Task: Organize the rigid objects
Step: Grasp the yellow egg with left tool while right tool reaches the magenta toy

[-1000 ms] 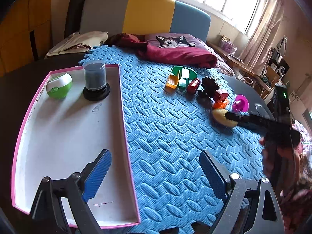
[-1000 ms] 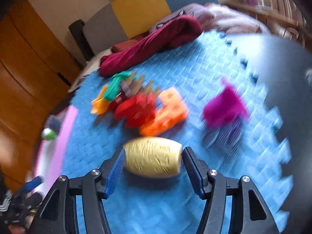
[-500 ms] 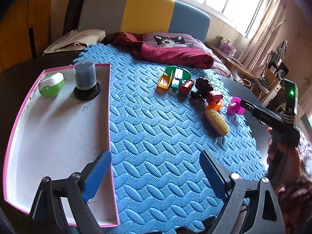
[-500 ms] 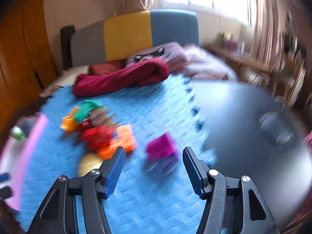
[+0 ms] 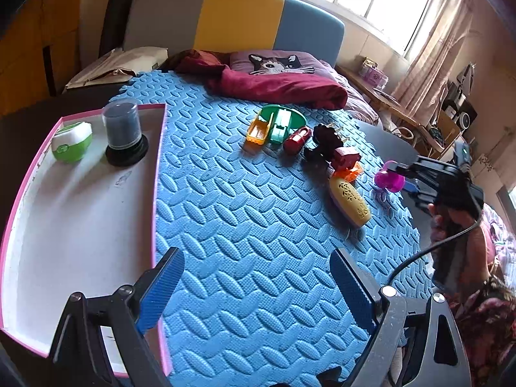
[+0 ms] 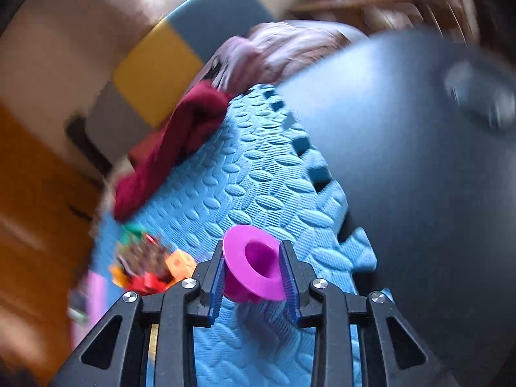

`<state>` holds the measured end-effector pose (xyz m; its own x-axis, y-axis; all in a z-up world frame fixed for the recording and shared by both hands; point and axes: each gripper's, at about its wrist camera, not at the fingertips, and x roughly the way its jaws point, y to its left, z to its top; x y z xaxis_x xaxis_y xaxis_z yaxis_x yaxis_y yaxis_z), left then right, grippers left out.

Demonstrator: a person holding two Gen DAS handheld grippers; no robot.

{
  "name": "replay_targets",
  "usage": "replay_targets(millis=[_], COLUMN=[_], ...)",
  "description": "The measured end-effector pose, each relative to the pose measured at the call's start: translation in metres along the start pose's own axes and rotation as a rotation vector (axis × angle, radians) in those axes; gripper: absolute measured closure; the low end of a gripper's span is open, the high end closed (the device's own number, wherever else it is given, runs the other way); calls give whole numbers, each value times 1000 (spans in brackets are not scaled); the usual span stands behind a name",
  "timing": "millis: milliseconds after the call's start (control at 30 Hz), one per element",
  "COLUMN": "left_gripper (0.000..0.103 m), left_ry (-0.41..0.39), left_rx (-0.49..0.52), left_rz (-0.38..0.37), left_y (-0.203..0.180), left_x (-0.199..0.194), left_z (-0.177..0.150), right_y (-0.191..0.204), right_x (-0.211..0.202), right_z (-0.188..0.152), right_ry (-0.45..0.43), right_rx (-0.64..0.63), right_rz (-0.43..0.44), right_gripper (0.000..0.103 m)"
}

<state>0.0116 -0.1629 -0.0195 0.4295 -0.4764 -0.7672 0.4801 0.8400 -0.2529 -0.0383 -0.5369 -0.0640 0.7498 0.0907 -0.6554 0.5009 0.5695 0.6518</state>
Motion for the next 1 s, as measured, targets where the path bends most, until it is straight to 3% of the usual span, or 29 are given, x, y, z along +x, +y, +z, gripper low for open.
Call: replay_targets(millis=[167,300,467,567,800,900,1000], left_gripper=[11,8,6,6,6,6,6], left_ry=[-4,-5,17,50,119,103,81], left_rx=[10,3,3,24,45,70,111], left_rz=[-7,-13,-19,-12,81,109,138], left_y=[-11,-22,-49,-70,-102,-110,-115], left_x=[6,13,38,61,114,123,128], left_z=[7,17,32,38,49,49,50], right_y=[-27,-40,-60,-66,-54,-59,-64], right_x=[-21,-35,-39,-38,-45,-59,-71], right_z=[-4,-2,-8,-10,-15,-14,-8], right_ry=[-34,-78,-70,-62,-29,-80,-147], right_rx=[133,166,212,204,62,25,-12], right_rz=[78,47,52,51,-11,-24,-105], right_gripper=[70,68,67,67,67,67,62])
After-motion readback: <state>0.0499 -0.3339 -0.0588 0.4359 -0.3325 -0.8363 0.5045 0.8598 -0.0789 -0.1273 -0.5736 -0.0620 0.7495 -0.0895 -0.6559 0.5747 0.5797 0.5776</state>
